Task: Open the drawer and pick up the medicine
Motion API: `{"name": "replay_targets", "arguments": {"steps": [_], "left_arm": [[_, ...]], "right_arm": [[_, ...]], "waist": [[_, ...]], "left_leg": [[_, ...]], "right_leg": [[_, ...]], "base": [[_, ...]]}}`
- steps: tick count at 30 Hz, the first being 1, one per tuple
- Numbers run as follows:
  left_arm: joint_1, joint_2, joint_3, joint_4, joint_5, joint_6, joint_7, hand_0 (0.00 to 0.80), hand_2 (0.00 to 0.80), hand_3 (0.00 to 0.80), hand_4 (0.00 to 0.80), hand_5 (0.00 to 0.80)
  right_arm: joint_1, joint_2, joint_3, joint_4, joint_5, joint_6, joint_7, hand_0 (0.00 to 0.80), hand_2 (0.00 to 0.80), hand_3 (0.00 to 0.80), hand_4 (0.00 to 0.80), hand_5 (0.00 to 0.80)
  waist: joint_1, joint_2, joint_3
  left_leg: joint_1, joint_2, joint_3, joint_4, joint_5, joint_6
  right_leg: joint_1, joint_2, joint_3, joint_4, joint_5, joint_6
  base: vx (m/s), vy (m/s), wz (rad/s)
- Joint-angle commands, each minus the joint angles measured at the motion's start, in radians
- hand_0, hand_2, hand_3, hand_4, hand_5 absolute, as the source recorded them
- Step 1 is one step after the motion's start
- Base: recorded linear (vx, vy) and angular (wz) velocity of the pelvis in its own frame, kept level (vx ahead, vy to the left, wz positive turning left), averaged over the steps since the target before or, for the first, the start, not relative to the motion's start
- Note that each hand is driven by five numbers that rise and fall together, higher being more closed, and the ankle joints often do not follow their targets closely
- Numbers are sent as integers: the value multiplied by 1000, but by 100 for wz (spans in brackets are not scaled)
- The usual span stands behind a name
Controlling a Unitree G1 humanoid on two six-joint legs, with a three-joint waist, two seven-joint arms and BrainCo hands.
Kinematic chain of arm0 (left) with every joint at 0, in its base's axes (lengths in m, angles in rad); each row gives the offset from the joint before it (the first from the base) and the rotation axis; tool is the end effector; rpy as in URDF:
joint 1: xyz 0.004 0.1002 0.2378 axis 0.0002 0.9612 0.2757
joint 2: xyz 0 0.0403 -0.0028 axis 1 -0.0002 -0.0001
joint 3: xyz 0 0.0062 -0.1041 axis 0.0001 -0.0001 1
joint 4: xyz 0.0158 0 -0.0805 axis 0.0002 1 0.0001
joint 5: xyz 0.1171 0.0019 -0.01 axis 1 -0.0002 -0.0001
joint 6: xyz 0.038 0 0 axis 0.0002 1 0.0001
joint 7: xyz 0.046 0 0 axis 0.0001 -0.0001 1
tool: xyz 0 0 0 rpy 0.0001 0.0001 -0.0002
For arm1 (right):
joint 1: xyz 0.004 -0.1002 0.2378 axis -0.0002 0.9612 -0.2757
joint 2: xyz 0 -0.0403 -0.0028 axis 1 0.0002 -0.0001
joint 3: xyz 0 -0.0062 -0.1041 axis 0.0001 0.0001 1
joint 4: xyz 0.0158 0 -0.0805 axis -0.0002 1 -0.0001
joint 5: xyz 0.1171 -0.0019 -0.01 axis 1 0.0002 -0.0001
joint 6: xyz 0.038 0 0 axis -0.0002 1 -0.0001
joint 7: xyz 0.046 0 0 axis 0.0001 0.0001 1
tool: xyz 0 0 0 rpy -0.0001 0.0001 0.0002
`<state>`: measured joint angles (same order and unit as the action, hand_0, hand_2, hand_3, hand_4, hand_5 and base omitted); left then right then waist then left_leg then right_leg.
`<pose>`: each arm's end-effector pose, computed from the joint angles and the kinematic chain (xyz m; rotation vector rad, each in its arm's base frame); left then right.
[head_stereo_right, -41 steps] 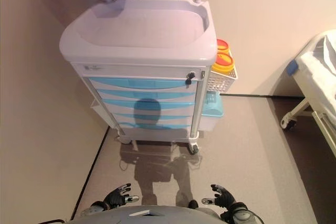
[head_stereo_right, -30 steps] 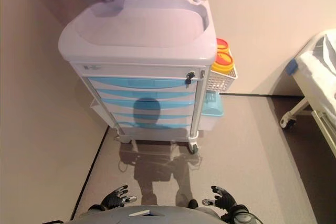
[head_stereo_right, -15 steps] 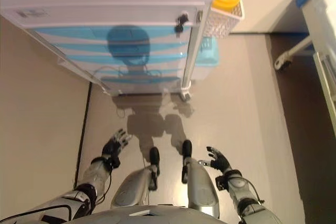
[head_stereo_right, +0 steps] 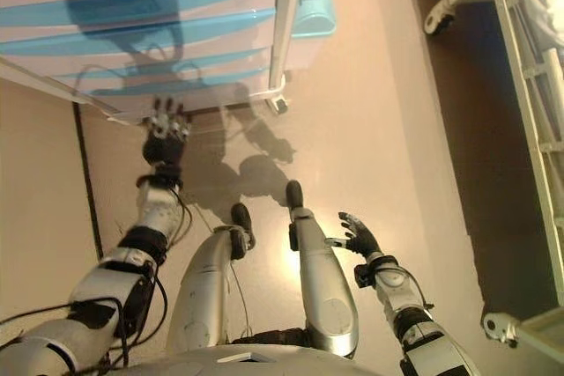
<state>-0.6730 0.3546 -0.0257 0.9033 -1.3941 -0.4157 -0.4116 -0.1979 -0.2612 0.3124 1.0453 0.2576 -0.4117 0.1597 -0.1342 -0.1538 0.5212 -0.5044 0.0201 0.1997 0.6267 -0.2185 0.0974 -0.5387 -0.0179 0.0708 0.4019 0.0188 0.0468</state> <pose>0.3292 0.2372 0.0748 -0.8982 -0.4323 0.0381 0.1911 -0.1989 -0.0818 -0.1385 0.4833 0.2337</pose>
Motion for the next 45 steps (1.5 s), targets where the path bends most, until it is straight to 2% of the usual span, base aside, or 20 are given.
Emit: {"name": "replay_targets", "arguments": {"steps": [1,8,12,14,18,21,22,23,24,25,26,31,33,38,40,43,45], "left_arm": [[-60,71,34,-48,-86,-18,-33,0,0,0,0,0],[-286,186,41,4,-290,-6,-27,0,0,0,0,0],[-364,213,34,-8,-397,3,-102,0,0,0,0,0],[-400,224,17,-49,-432,13,-145,0,0,0,0,0],[-428,216,-24,-152,-395,34,-252,0,0,0,0,0],[-429,187,-66,-314,-345,78,-407,0,0,0,0,0],[-420,176,-75,-357,-322,87,-442,104,104,104,104,104],[-406,160,-87,-419,-294,103,-482,408,408,408,408,408],[-386,141,-94,-480,-262,116,-507,675,675,675,675,675],[-371,132,-98,-509,-241,118,-524,800,800,800,800,800],[-349,115,-106,-561,-212,141,-563,800,800,800,800,800],[-188,72,-130,-752,-144,198,-612,800,800,800,800,800],[-117,56,-119,-788,-171,232,-639,800,800,800,800,800],[206,-76,-95,-832,-171,370,-678,800,800,800,800,800],[324,-117,-85,-783,-131,422,-683,800,800,800,800,800],[528,-144,-28,-553,-113,593,-729,800,800,800,800,800],[635,-131,2,-365,-44,656,-787,800,800,800,800,800]], "right_arm": [[84,-34,57,-40,52,-48,1,0,0,0,0,0],[122,-43,93,-33,61,-98,9,0,0,0,0,0],[122,-46,111,-26,54,-118,10,0,0,0,0,0],[126,-50,123,-31,47,-119,8,0,0,0,0,0],[130,-49,134,-32,47,-125,6,0,0,0,0,0],[124,-54,130,-38,41,-117,5,0,0,0,0,0],[122,-54,127,-41,38,-112,3,0,0,0,0,0],[119,-55,122,-46,32,-103,0,0,0,0,0,0],[117,-58,114,-54,25,-93,-4,0,0,0,0,0],[117,-59,111,-58,20,-87,-6,0,0,0,0,0],[112,-60,104,-61,14,-79,-9,0,0,0,0,0],[89,-59,81,-83,-14,-37,-35,0,0,0,0,0],[86,-55,76,-84,-27,-31,-48,0,0,0,0,0],[70,-39,45,-66,-66,-5,-63,0,0,0,0,0],[74,-39,24,-58,-78,0,-67,0,0,0,0,0],[70,-65,-30,-33,-104,20,-51,0,0,0,0,0],[62,-86,-63,-8,-108,29,-36,0,0,0,0,0]], "waist": [[-11,8,-64],[-54,-5,-64],[-67,-6,-60],[-72,-6,-59],[-68,-7,-55],[-60,1,-49],[-57,2,-50],[-53,7,-48],[-50,5,-41],[-47,8,-40],[-38,15,-38],[11,41,-34],[31,48,-40],[124,75,-69],[152,87,-79],[204,107,-104],[228,119,-122]], "left_leg": [[-18,-27,-40,5,-80,-11],[-25,-16,-27,48,-113,-7],[-20,-15,-19,45,-116,-9],[-12,-15,-16,40,-118,-8],[2,-20,-12,26,-118,-8],[17,-32,-16,5,-114,-7],[22,-36,-18,-4,-108,-8],[31,-41,-22,-15,-105,-7],[30,-46,-14,-26,-74,-5],[39,-50,-18,-36,-70,-4],[50,-55,-28,-53,-63,-4],[105,-80,-73,-124,-24,-9],[131,-89,-92,-154,-11,-14],[214,-98,-170,-263,58,-50],[254,-94,-198,-307,82,-64],[330,-76,-237,-384,121,-98],[365,-65,-249,-432,150,-115]], "right_leg": [[-9,24,-20,44,-61,-12],[-6,29,4,34,-58,-13],[0,34,17,19,-53,-14],[7,37,23,15,-52,-14],[23,42,28,1,-51,-13],[39,46,32,-10,-53,-15],[43,46,34,-15,-50,-16],[51,46,35,-18,-51,-17],[53,40,36,-29,-29,-21],[60,39,37,-32,-30,-22],[71,39,36,-34,-34,-23],[130,23,13,-36,-59,-31],[157,14,-3,-37,-73,-34],[261,-15,-85,-53,-109,-44],[308,-21,-120,-69,-119,-46],[405,-25,-181,-125,-129,-48],[449,-25,-214,-170,-119,-46]], "base": [[137,28,-5],[38,10,-15],[5,4,-2],[0,0,0],[0,0,0],[-12,-6,4],[-15,-3,10],[-111,-41,8],[-106,-38,6],[-117,-47,5],[-27,-18,9],[-56,-49,12],[-77,-90,24],[-77,-162,35],[-12,-181,44],[15,-183,58],[-1,-141,76]]}}
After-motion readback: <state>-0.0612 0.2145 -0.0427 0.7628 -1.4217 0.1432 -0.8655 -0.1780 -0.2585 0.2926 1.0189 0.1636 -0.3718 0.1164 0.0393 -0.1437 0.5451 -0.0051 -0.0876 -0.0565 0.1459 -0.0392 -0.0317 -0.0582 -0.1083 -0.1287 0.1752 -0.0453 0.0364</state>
